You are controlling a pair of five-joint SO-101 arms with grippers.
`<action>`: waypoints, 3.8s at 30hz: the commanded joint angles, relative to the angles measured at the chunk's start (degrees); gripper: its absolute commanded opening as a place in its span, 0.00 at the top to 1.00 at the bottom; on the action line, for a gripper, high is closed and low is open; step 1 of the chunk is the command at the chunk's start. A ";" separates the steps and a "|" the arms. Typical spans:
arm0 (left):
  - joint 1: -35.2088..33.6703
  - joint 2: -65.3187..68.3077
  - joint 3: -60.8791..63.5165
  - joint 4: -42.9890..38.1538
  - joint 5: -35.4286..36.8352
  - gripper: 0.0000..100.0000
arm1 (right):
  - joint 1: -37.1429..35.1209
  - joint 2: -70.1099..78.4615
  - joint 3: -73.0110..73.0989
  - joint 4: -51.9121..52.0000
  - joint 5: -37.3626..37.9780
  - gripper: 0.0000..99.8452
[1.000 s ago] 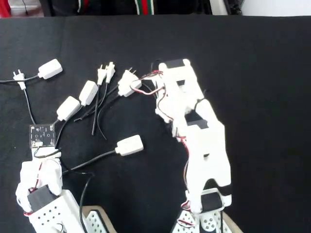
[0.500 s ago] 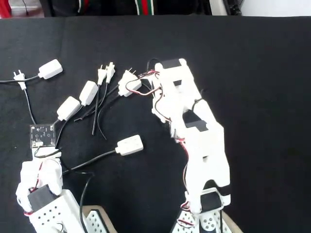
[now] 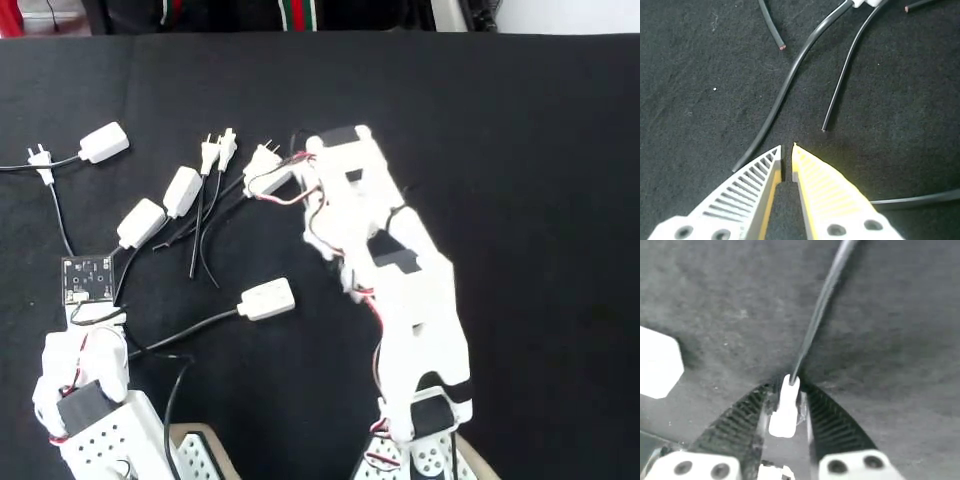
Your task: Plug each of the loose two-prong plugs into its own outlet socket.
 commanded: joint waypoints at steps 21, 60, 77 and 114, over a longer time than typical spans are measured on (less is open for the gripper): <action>0.13 -0.62 1.01 -0.18 -0.44 0.95 | -2.55 -3.47 7.08 1.85 2.11 0.96; 35.91 -0.70 -19.91 -3.34 24.44 0.95 | -20.48 -69.93 19.12 -32.00 -29.27 0.99; 60.26 -0.79 -35.38 -7.74 38.33 0.97 | -23.82 -90.86 41.71 -39.65 -33.23 0.99; 67.74 -0.62 -34.24 -2.64 14.07 0.97 | -29.36 -111.78 53.93 -36.84 -26.90 0.99</action>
